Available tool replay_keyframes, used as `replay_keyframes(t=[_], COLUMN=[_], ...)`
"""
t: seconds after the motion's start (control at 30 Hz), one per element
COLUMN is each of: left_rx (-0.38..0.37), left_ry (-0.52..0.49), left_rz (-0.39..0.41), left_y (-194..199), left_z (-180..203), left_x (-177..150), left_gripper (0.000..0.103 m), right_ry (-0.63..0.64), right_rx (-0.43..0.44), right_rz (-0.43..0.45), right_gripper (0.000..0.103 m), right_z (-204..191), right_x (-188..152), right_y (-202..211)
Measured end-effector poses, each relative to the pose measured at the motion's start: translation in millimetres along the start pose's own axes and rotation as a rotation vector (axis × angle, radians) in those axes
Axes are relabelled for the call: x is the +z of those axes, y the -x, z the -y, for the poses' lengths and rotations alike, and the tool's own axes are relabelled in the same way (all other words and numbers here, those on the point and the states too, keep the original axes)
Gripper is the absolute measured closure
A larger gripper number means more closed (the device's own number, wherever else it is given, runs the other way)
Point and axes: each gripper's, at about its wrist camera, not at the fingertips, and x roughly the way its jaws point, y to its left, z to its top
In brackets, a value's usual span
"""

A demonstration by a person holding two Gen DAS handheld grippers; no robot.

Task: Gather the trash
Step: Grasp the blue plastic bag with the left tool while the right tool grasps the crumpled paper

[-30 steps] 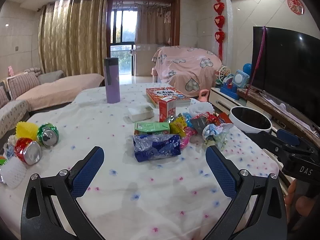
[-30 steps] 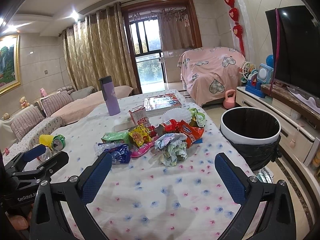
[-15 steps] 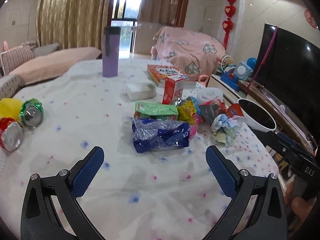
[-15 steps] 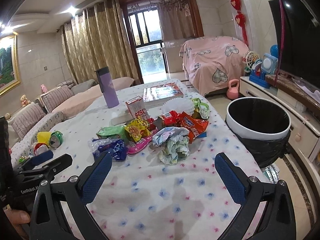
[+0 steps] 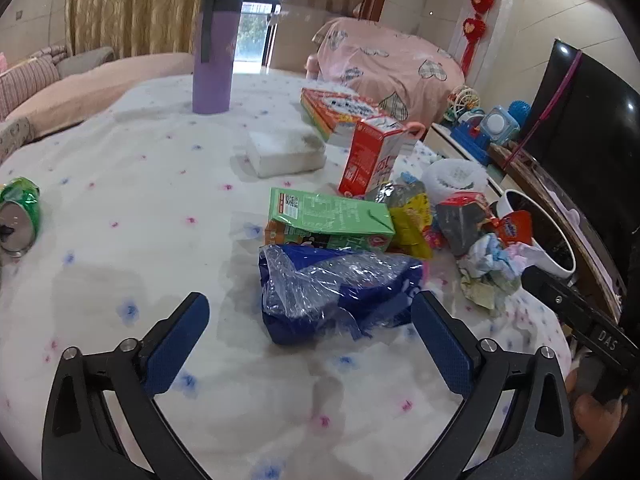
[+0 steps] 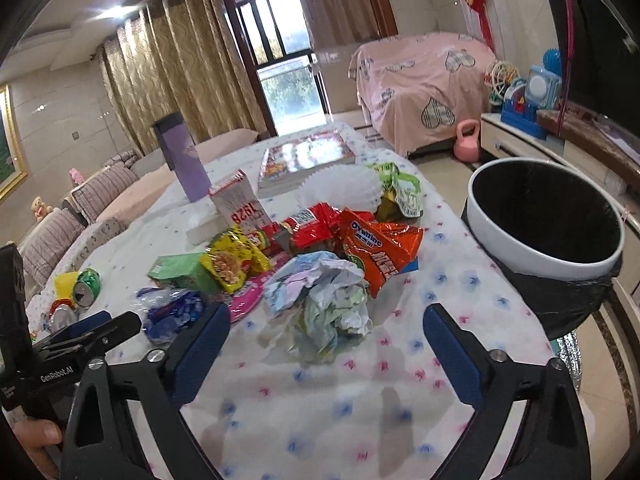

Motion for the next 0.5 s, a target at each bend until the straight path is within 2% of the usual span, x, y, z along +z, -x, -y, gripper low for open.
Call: replay_keyframes(t=[0.07, 0.1, 0.17, 0.2, 0.27, 0.3, 0.33, 0.37, 0.43, 0.5], left_rx=[-0.013, -0.020, -0.045, -0.054, -0.066, -0.072, -0.082, -0.089, -0.106, -0.124], left_ry=[0.000, -0.003, -0.006, -0.006, -0.016, -0.023, -0.034, -0.041, -0.047, -0.046], left_rz=[-0.019, -0.031, -0.059, -0.068, -0.059, -0.053, -0.048, -0.045, -0.045, -0.046], left_y=[-6.8, -10.6, -16.4, -18.2, -16.2, -14.6, -12.2, -9.8, -4.5, 1.7], left_z=[-0.9, -0.6, -0.5, -0.6, 1.1, 3.2, 5.1, 6.6, 9.5, 12.8], left_x=[0.9, 0.7, 0.1, 0.3, -0.1, -1.4, -3.1, -4.2, -8.2, -11.8], left_gripper=[0.007, 0.013, 0.034, 0.044, 0.050, 0.054, 0.059, 0.060, 0.064, 0.066], right_ry=[-0.012, -0.017, -0.030, -0.039, -0.053, -0.055, -0.056, -0.053, -0.043, -0.032], right_rx=[0.010, 0.011, 0.023, 0.033, 0.054, 0.064, 0.073, 0.072, 0.079, 0.087], right_rz=[-0.022, -0.033, -0.056, -0.066, -0.088, -0.096, -0.102, -0.104, -0.098, -0.089], right_gripper=[0.013, 0.017, 0.023, 0.029, 0.049, 0.066, 0.075, 0.076, 0.086, 0.089], right_z=[3.4, 5.1, 10.0, 11.8, 15.0, 15.0, 14.9, 13.9, 11.3, 6.9], right_x=[0.7, 0.4, 0.5, -0.1, -1.6, -2.5, -3.9, -4.9, -7.3, -9.3], right_y=[-9.2, -14.0, -22.4, -25.5, -31.2, -32.5, -32.8, -31.8, -27.0, -20.9])
